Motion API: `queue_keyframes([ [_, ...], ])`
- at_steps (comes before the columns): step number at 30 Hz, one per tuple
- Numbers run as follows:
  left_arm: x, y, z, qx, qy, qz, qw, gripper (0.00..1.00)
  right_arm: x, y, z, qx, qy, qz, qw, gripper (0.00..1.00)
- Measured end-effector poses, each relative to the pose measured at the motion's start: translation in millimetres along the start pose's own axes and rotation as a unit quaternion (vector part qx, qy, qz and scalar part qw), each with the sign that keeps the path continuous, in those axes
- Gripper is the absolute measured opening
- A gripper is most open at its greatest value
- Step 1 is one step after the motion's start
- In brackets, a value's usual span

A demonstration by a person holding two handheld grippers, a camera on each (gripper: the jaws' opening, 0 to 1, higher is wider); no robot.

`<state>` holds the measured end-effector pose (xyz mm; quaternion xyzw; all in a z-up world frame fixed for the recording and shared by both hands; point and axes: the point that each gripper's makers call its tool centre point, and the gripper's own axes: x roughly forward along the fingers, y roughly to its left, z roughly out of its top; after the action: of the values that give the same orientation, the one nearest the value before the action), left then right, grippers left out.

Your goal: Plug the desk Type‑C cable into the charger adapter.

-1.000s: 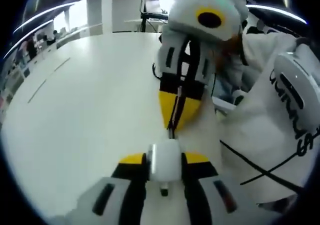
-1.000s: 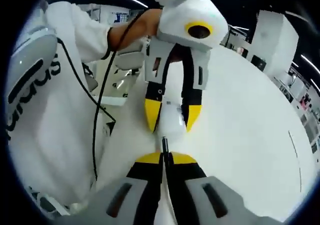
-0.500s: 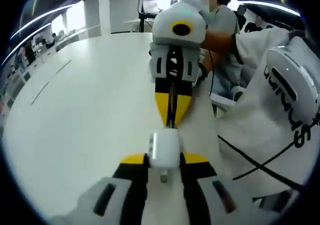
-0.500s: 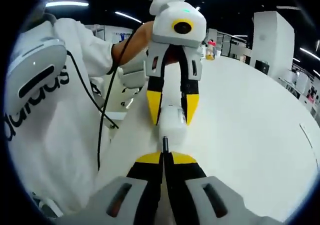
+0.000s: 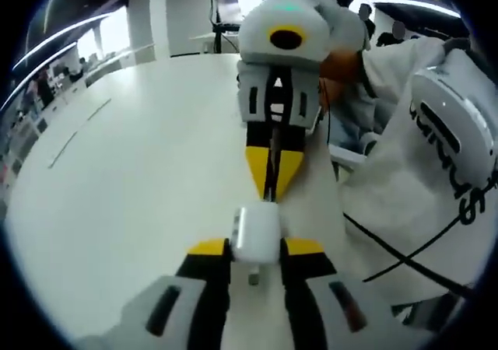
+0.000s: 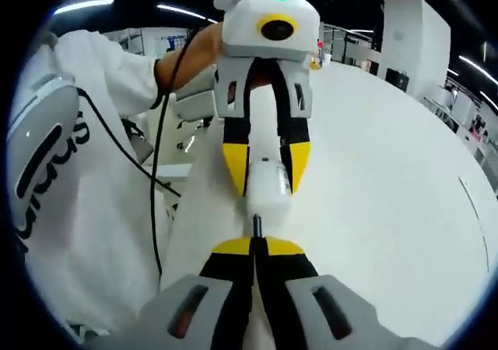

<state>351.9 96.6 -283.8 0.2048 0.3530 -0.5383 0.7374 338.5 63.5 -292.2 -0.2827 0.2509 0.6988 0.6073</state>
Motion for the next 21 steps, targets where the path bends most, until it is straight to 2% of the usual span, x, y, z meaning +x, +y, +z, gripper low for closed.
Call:
queue_keyframes([
  [5, 0.9, 1.8, -0.2, -0.035, -0.001, -0.001, 0.9994, 0.23, 1.8, 1.6, 3.0, 0.025, 0.002, -0.001, 0.9997, 0.0],
  [9, 2.6, 0.8, -0.2, -0.047, -0.005, -0.005, 0.9989, 0.23, 4.8, 2.8, 1.7, 0.033, 0.008, 0.002, 0.9994, 0.0],
  [16, 3.3, -0.7, -1.2, -0.039, -0.004, -0.003, 0.9992, 0.24, 6.8, 3.1, -0.4, 0.024, 0.008, 0.0, 0.9997, 0.0],
  [21, 2.5, -1.3, -3.4, -0.043, -0.004, -0.004, 0.999, 0.25, 9.5, 0.2, 3.9, 0.017, -0.013, -0.007, 0.9997, 0.03],
])
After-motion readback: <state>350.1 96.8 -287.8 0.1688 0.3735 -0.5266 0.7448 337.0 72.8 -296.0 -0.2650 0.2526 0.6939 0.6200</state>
